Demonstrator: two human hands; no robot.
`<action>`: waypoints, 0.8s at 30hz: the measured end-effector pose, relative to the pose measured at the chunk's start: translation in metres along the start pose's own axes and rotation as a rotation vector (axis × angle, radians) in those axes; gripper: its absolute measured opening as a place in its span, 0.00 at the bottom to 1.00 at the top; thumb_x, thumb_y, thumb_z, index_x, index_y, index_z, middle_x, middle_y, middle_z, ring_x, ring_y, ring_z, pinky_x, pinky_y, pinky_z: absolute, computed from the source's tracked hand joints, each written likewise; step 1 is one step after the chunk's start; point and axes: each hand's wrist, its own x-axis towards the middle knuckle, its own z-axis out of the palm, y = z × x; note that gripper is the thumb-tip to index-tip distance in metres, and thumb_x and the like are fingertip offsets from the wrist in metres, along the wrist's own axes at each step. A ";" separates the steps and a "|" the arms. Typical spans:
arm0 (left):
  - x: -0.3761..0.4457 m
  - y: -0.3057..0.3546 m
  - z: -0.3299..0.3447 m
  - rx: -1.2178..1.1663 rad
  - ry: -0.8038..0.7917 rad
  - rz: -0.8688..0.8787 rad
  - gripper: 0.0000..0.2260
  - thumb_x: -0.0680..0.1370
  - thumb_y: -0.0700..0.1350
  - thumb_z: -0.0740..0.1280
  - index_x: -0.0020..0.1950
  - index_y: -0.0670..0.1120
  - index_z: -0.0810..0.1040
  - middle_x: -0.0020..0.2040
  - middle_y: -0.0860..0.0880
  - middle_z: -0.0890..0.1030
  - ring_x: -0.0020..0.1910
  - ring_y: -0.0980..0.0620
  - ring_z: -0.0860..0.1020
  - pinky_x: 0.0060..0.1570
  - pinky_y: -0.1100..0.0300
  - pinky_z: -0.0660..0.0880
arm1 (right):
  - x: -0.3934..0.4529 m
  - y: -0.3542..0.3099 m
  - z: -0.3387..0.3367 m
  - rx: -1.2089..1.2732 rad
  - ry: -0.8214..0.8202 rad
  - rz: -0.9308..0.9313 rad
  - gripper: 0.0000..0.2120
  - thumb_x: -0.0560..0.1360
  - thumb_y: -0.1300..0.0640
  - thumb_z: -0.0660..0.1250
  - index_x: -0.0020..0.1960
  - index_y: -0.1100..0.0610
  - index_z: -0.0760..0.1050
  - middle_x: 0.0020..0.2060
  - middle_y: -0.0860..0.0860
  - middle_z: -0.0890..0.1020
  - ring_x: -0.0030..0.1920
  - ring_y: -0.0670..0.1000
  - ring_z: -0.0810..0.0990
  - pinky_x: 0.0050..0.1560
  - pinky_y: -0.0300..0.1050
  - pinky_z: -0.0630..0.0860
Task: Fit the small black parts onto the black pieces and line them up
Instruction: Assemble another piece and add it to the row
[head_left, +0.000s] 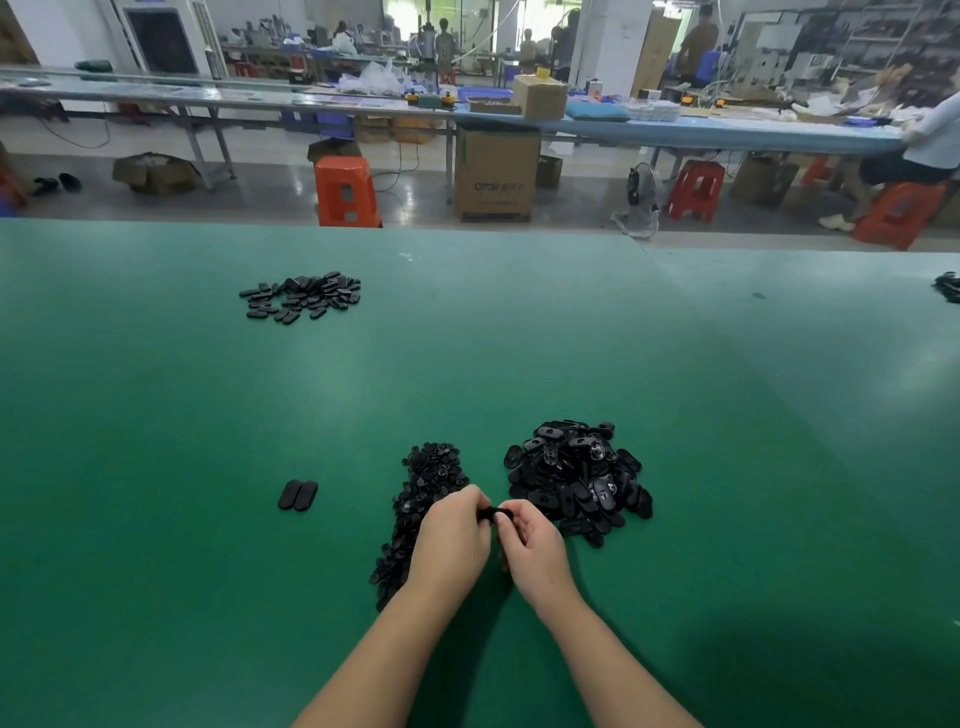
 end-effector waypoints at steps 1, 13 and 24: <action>0.000 0.000 0.000 -0.004 0.003 0.005 0.06 0.78 0.40 0.66 0.53 0.47 0.80 0.47 0.52 0.82 0.49 0.51 0.79 0.47 0.60 0.74 | 0.001 0.000 0.000 -0.005 -0.005 -0.001 0.06 0.82 0.58 0.65 0.49 0.50 0.77 0.37 0.49 0.82 0.36 0.46 0.76 0.40 0.49 0.74; -0.006 -0.008 -0.001 0.235 0.029 0.267 0.10 0.82 0.46 0.61 0.62 0.52 0.77 0.52 0.54 0.79 0.44 0.50 0.79 0.41 0.56 0.76 | -0.002 -0.002 0.001 0.038 0.008 0.005 0.10 0.83 0.55 0.64 0.46 0.45 0.79 0.34 0.47 0.82 0.31 0.47 0.76 0.35 0.48 0.74; -0.007 -0.021 -0.010 0.389 0.054 0.456 0.12 0.69 0.40 0.77 0.49 0.50 0.80 0.37 0.54 0.78 0.30 0.52 0.77 0.23 0.59 0.70 | -0.005 -0.008 -0.002 0.076 -0.040 0.022 0.07 0.82 0.54 0.65 0.47 0.44 0.78 0.33 0.47 0.80 0.31 0.48 0.75 0.32 0.45 0.72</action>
